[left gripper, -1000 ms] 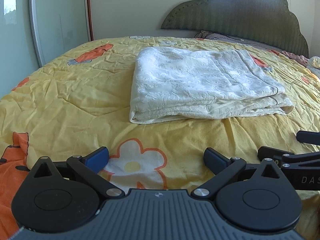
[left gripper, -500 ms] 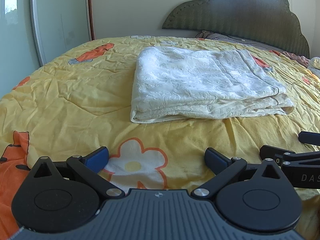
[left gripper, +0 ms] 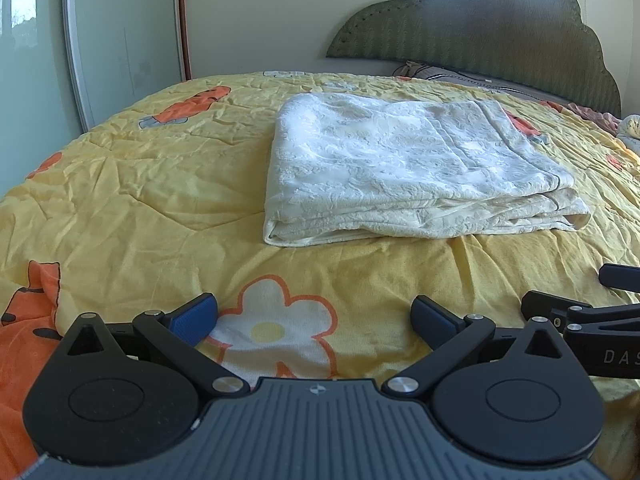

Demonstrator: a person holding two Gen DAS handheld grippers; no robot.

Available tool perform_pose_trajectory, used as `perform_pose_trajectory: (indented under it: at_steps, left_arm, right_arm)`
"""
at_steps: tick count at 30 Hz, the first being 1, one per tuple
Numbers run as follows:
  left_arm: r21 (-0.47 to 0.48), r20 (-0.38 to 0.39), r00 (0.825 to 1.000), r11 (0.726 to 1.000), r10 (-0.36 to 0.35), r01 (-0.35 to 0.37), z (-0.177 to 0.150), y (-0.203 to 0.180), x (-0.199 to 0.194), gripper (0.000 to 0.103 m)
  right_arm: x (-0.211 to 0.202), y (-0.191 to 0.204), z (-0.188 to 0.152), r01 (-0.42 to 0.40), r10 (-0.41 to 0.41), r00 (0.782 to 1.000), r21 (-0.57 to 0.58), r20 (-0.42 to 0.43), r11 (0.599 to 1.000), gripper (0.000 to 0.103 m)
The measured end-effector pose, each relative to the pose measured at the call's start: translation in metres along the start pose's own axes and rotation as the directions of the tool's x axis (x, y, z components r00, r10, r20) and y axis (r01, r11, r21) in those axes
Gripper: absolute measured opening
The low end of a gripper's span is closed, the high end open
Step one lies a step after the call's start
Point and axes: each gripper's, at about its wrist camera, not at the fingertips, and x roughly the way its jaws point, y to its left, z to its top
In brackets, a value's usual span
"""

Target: Fold towel

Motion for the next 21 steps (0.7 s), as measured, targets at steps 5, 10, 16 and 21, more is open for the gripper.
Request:
perform_pose_trajectory:
  at_steps: [5,10,16,21]
  left_arm:
    - [-0.004,0.000,1.000,1.000,0.005,-0.005,-0.0001,-0.0001,-0.0006,0.103]
    - [-0.004,-0.001,1.000,1.000,0.005,-0.005,-0.0001,0.0000,-0.0005,0.103]
    - [-0.004,-0.001,1.000,1.000,0.005,-0.005,-0.0001,0.0001,-0.0004,0.103]
    - [-0.004,-0.001,1.000,1.000,0.005,-0.005,-0.0001,0.0001,-0.0003,0.103]
  right_arm:
    - [-0.0001,-0.0001,-0.0006,0.002,-0.002,1.000,0.002,0.001,1.000,0.103]
    - [0.0001,-0.0002,-0.0006,0.001,-0.001,1.000,0.002,0.001,1.000,0.103]
    - [0.0000,-0.0001,-0.0004,0.002,-0.002,1.000,0.002,0.001,1.000,0.103]
    - [-0.0002,-0.0001,-0.0004,0.002,-0.002,1.000,0.002,0.001,1.000,0.103]
